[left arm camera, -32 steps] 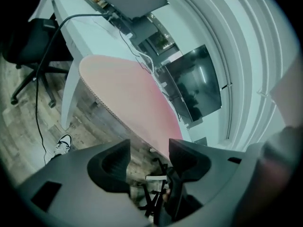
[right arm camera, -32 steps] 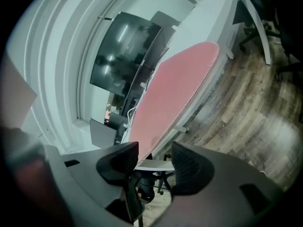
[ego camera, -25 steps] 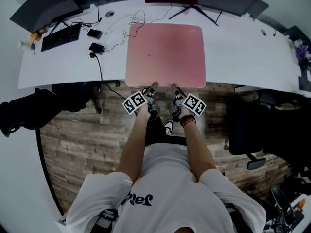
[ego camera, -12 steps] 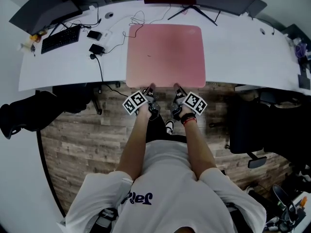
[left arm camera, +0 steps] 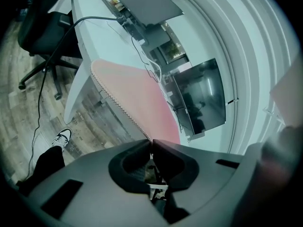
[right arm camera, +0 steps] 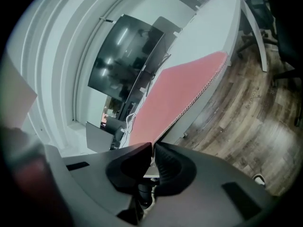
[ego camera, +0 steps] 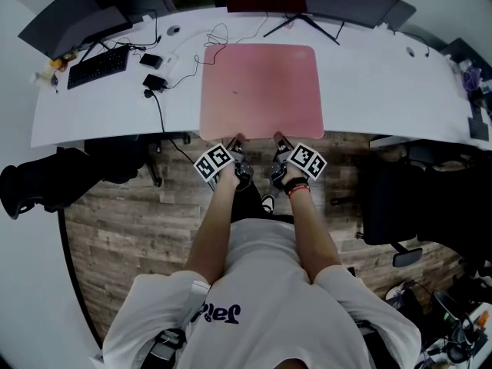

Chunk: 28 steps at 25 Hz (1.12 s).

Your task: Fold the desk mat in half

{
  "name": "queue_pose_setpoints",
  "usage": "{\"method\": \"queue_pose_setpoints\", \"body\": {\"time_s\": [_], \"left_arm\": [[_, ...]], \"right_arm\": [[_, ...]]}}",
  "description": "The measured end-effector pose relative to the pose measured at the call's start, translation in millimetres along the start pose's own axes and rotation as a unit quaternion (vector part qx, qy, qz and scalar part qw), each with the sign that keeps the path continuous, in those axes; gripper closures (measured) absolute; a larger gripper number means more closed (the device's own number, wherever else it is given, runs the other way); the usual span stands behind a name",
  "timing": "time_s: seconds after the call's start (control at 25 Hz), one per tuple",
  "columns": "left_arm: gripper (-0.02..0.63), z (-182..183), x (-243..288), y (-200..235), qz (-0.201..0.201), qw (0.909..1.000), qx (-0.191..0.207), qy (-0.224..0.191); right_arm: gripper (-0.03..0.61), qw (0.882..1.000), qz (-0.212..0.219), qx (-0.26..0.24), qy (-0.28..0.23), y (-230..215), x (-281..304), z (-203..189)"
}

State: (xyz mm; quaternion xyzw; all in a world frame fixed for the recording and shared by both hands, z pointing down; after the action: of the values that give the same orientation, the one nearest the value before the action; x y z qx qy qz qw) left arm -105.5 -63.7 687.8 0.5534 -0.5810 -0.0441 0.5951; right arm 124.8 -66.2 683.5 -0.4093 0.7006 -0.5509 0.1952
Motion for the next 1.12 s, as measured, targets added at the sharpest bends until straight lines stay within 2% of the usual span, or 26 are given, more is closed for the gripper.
{"method": "queue_pose_setpoints", "body": {"time_s": [0.68,0.84,1.12], "left_arm": [[0.580,21.6,-5.9,-34.9,0.011,0.9990,0.042,0.011],[0.583,23.7,-6.6,-37.2,0.021,0.9990,0.038,0.008],[0.583,26.5,-5.5,-41.0,0.016,0.9991,0.037,0.012]], "right_arm": [[0.543,1.000,-0.019,-0.013,0.020,21.6,6.2,17.3],[0.545,0.999,-0.024,-0.018,0.030,24.8,7.5,18.4],[0.545,0.999,-0.022,-0.020,0.029,27.9,10.6,24.3]]}}
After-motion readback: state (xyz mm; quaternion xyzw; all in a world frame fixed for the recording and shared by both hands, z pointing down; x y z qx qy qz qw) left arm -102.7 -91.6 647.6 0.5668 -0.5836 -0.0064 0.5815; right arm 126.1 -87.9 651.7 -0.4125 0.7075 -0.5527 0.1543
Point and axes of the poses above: the fingertips, and each gripper's own axes: x forward along the fingers, y to its left, z out of its top, the point moved 9 cm from there along -x, backward along the fingers, and after that the axes turned 15 degrees about z, right-handed, at the moved point
